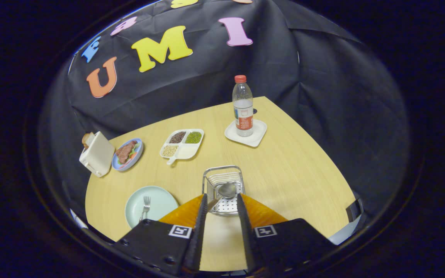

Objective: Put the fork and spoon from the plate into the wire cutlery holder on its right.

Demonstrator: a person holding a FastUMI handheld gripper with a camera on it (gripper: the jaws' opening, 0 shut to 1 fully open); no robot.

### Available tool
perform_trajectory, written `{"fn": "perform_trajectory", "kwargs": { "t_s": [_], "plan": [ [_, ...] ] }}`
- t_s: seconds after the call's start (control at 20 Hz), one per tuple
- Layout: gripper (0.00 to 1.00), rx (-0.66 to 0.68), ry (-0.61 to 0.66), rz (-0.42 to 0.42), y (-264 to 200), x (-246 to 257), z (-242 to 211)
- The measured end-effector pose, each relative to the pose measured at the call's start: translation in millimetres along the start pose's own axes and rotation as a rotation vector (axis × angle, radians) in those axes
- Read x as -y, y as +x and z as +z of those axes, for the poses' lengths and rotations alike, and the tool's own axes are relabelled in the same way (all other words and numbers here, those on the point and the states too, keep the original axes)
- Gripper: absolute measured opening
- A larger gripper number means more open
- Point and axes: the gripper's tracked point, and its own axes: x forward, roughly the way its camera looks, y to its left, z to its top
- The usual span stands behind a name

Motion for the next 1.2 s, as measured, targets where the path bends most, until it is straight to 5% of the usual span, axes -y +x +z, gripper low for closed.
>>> {"fn": "perform_trajectory", "kwargs": {
  "t_s": [0.25,0.65,1.2],
  "plan": [
    [0.93,0.024,-0.010,-0.003,-6,-8,-1],
    [0.97,0.166,-0.065,-0.020,-33,-60,5],
    [0.97,0.110,-0.202,0.046,-14,-180,-57]
  ]
}}
